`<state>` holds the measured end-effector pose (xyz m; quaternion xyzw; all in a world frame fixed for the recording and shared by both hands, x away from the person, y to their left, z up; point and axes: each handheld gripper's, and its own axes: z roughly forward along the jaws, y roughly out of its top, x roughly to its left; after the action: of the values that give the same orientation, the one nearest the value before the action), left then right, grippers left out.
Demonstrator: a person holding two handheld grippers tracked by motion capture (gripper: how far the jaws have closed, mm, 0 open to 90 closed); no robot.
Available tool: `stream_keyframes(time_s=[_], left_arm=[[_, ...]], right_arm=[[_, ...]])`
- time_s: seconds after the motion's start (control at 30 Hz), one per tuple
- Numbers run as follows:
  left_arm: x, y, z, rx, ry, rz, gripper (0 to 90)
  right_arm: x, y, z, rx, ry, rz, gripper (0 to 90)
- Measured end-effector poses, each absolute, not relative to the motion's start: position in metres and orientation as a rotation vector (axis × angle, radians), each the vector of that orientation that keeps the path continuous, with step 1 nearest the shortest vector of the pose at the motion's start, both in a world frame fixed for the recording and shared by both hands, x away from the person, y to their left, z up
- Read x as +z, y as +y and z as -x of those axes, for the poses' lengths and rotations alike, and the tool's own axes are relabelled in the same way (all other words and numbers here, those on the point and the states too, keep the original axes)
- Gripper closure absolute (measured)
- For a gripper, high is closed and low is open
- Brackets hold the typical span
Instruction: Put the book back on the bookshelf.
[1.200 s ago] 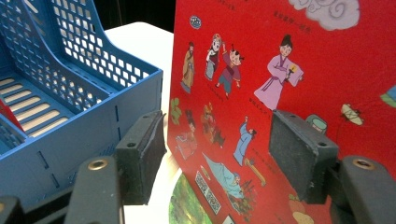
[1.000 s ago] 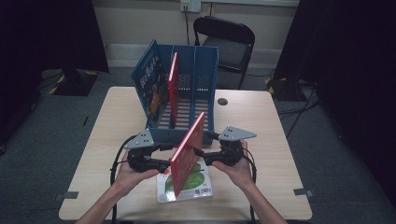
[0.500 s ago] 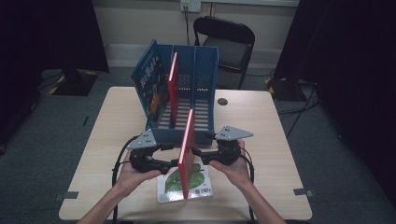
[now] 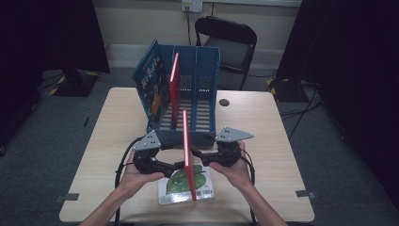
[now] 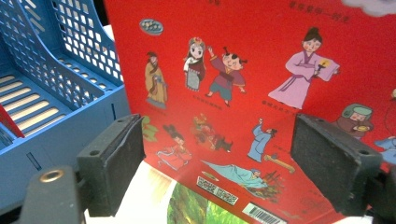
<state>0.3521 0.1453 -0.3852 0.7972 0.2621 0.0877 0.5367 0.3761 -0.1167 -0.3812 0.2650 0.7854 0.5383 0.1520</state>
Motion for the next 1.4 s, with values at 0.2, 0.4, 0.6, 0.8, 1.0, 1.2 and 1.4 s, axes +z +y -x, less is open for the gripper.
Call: stream_keyframes(time_s=[0.2,0.4,0.6,0.8,1.0,1.2,1.4], left_arm=[[-0.386,0.143,-0.351,0.21,0.621,-1.896,15.5],[-0.386,0.138,-0.352,0.213,0.604,-1.903,14.3],[-0.386,0.133,-0.352,0.216,0.604,-1.921,10.0],[-0.386,0.133,-0.351,0.218,0.595,-1.92,11.4],[-0.387,0.134,-0.351,0.211,0.591,-1.917,11.6],[-0.387,0.135,-0.351,0.212,0.592,-1.919,10.8],[-0.387,0.135,-0.351,0.212,0.593,-1.92,10.9]], right_arm=[[-0.381,-0.114,-0.376,1.544,2.261,-0.752,26.0],[-0.382,-0.113,-0.376,1.551,2.273,-0.747,25.9],[-0.383,-0.113,-0.376,1.546,2.278,-0.743,25.8],[-0.382,-0.115,-0.376,1.544,2.287,-0.747,24.8],[-0.381,-0.118,-0.373,1.541,2.298,-0.737,26.7],[-0.378,-0.132,-0.361,1.522,2.321,-0.737,35.8],[-0.382,-0.15,-0.349,1.509,2.323,-0.745,42.0]])
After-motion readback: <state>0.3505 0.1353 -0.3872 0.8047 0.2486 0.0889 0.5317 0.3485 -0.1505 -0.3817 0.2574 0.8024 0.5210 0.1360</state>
